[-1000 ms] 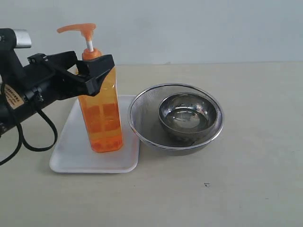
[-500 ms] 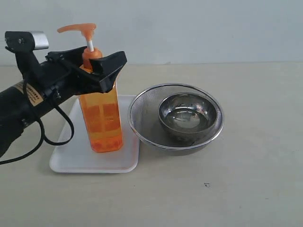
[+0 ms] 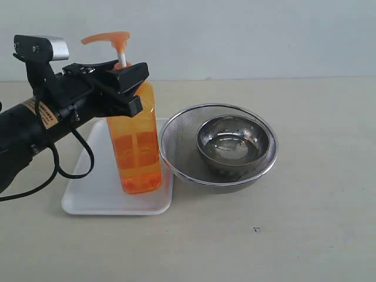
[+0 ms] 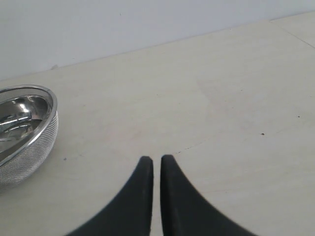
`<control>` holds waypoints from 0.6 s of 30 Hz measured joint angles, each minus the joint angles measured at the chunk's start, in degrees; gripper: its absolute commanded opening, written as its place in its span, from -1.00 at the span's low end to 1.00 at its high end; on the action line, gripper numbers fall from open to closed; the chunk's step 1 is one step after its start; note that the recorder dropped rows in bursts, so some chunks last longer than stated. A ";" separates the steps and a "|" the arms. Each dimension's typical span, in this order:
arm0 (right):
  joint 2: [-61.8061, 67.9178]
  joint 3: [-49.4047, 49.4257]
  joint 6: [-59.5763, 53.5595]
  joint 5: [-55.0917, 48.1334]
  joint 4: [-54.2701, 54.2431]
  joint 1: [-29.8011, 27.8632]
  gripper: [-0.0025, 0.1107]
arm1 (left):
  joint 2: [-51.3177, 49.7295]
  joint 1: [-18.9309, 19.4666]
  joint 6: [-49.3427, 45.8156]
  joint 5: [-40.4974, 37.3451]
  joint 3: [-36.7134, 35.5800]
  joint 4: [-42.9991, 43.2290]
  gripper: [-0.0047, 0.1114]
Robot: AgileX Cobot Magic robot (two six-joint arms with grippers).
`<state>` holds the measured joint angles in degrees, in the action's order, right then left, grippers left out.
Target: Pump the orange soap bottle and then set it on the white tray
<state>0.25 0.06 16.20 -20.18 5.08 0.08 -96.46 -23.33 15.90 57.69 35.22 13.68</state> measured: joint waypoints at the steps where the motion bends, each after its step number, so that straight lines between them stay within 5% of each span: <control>1: 0.00 0.00 0.00 0.00 0.00 0.00 -0.93 | 0.00 0.00 -0.20 0.00 0.00 0.00 -0.76; 11: 0.00 0.00 0.00 0.00 0.00 0.00 -0.93 | 0.00 0.11 -6.54 -0.11 0.00 0.13 -0.84; 18: 0.00 0.00 0.12 0.00 0.00 0.00 -0.93 | 0.00 3.50 -8.14 0.11 0.00 0.66 -0.84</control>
<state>0.25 0.06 16.33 -20.18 5.08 0.08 -96.46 -19.83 7.76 57.80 35.22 14.33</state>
